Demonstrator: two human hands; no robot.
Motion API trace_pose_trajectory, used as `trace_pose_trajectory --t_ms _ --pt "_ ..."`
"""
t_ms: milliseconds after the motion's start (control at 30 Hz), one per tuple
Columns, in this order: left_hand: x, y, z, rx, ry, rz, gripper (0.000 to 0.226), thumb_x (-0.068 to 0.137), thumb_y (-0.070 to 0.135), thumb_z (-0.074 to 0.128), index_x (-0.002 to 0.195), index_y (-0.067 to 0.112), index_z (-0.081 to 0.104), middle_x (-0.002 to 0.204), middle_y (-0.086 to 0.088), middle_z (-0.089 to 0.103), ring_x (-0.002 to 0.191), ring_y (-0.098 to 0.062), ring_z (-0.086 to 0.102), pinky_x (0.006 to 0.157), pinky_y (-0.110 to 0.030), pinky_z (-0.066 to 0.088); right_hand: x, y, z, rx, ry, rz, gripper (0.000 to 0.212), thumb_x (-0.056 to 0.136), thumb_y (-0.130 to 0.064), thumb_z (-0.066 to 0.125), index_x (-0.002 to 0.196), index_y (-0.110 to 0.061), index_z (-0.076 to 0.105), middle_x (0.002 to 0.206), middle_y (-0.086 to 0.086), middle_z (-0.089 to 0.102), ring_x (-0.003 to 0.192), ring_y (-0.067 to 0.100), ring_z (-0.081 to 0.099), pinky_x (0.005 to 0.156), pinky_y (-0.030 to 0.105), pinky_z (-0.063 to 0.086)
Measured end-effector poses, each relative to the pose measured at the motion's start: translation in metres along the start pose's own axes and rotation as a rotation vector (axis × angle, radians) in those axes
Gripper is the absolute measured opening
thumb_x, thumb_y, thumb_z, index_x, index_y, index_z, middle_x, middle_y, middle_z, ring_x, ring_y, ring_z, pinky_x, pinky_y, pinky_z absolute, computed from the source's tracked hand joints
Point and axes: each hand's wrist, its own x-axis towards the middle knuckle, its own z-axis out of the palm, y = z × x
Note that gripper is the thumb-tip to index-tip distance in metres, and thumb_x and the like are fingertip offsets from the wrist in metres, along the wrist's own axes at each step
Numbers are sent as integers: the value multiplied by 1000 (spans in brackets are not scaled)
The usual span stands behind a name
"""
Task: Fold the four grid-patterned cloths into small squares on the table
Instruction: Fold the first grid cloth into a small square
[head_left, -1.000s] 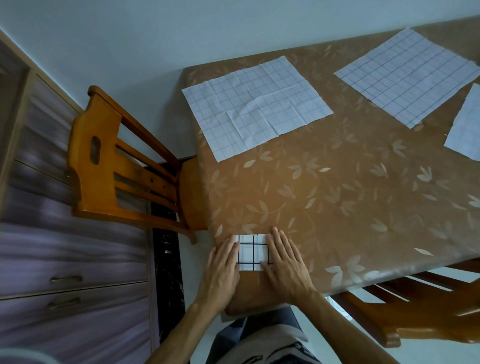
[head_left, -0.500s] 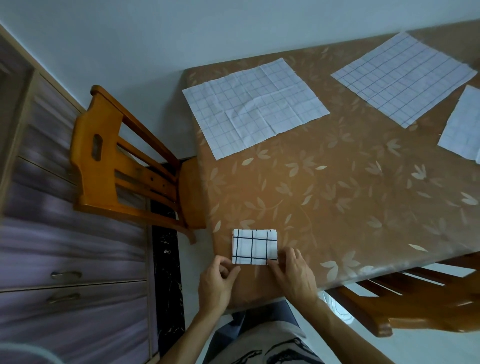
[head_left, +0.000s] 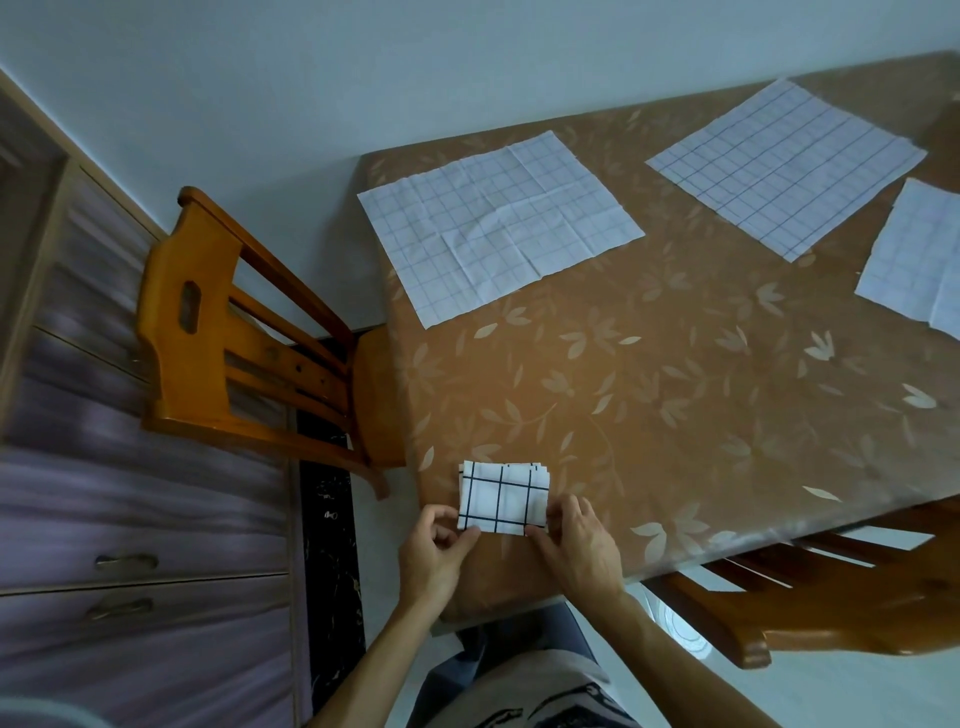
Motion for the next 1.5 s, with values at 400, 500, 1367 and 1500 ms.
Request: trace_pose_trajectory --t_ms 400,500,1367,1500 --pt "8 5 -16 226 -100 72 21 80 47 75 78 27 68 72 7 67 71 -10 64 63 -31 52 5 -4 -5 -24 -39 11 36 90 -49 61 107 -19 51 105 -2 55 90 19 62 63 26 38" --pt "8 5 -14 310 -13 52 29 75 57 75 79 30 67 74 13 66 71 -5 62 62 -28 54 5 -5 -6 -36 -46 9 35 90 -48 60 107 -19 51 106 -3 56 90 19 62 64 26 38" --pt "18 1 6 933 85 756 40 82 14 75 118 17 60 128 -10 56 117 -26 56 91 -36 53 -3 -12 18 -250 265 -438 44 86 -22 59 129 -13 59 138 12 56 122 30 58 96 40 52" --pt "18 -1 1 934 52 736 40 88 22 70 125 19 55 133 -6 54 123 -24 53 94 -37 50 1 -5 29 -401 47 -611 61 91 -31 45 149 -15 40 160 7 28 147 23 28 117 41 32"
